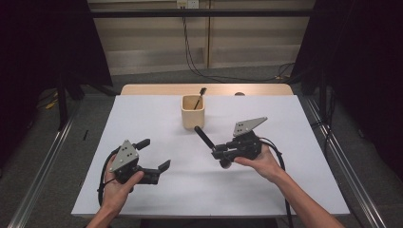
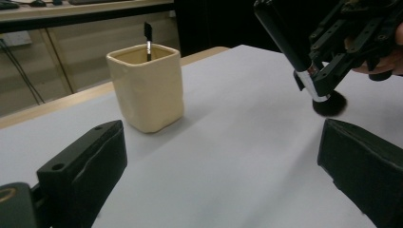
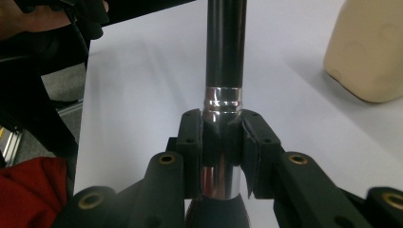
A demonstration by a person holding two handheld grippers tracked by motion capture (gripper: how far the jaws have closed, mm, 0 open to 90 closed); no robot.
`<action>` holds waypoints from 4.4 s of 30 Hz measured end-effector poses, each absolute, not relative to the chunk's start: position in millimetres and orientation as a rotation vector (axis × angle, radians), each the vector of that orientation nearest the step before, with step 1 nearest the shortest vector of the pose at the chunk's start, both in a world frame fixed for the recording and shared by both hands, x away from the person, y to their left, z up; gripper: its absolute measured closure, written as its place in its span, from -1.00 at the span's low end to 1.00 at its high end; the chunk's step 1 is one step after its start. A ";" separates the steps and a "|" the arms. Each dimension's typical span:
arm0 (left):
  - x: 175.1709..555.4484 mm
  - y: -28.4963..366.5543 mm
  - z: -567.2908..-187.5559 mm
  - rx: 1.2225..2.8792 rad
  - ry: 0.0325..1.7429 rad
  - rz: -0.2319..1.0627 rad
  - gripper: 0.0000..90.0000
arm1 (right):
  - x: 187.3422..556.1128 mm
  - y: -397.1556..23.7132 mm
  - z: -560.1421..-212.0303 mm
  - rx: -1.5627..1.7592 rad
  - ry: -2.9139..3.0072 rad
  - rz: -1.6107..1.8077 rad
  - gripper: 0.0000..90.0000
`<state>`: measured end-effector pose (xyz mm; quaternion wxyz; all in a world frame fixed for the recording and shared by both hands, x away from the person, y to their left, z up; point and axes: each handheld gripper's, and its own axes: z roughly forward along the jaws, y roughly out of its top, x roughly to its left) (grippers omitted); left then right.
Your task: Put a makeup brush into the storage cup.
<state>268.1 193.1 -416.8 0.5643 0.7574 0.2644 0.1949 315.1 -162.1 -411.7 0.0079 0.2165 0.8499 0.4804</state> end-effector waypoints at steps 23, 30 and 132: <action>276.2 169.3 -406.4 1.875 0.549 0.405 -0.94 | 318.2 -134.9 -404.0 0.483 2.865 1.249 0.60; 276.7 163.5 -405.8 1.921 0.527 0.386 -0.94 | 321.3 -126.3 -399.9 0.410 2.937 1.118 0.60; 332.1 93.7 -419.5 2.578 0.272 -0.088 0.21 | 332.0 -82.4 -410.1 0.072 3.132 0.423 0.60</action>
